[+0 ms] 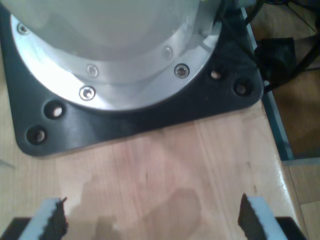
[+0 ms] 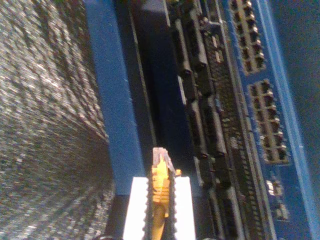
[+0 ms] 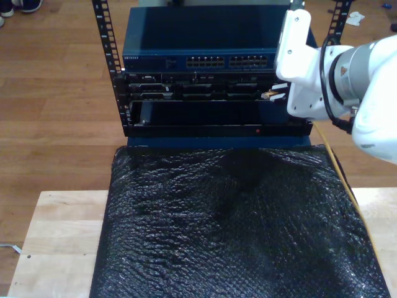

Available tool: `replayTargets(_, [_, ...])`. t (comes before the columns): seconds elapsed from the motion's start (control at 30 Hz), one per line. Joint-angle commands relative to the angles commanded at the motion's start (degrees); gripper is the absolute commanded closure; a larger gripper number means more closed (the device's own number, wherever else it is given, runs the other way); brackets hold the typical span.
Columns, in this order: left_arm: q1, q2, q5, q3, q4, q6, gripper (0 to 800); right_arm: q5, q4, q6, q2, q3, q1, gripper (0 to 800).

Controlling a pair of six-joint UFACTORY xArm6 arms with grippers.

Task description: Grab the cable and plug it in

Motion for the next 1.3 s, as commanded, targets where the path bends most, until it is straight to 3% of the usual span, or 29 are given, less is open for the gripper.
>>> replayTargets(0.27, [0.0, 0.0, 0.0, -0.09, 0.0, 0.0, 0, -9.41, -6.59, 0.18, 0.79, 2.29, 1.05, 800])
replayTargets(0.47, [0.0, 0.0, 0.0, -0.09, 0.0, 0.0, 0, -11.87, -7.38, 0.35, 1.85, 4.31, 3.25, 800])
replayTargets(0.67, [0.0, 0.0, 0.0, -0.09, 0.0, 0.0, 0, -25.85, -8.09, 0.0, 3.25, 10.02, 5.8, 800])
replayTargets(0.87, [0.0, 0.0, -0.09, -0.09, 0.0, 0.0, 0, -29.27, -12.04, 0.18, 6.77, 8.35, 5.8, 800])
replayTargets(1.3, [0.0, 0.0, -0.09, -0.09, 0.0, 0.0, 0, -44.66, -12.04, -0.18, 18.46, 7.56, 5.45, 800])
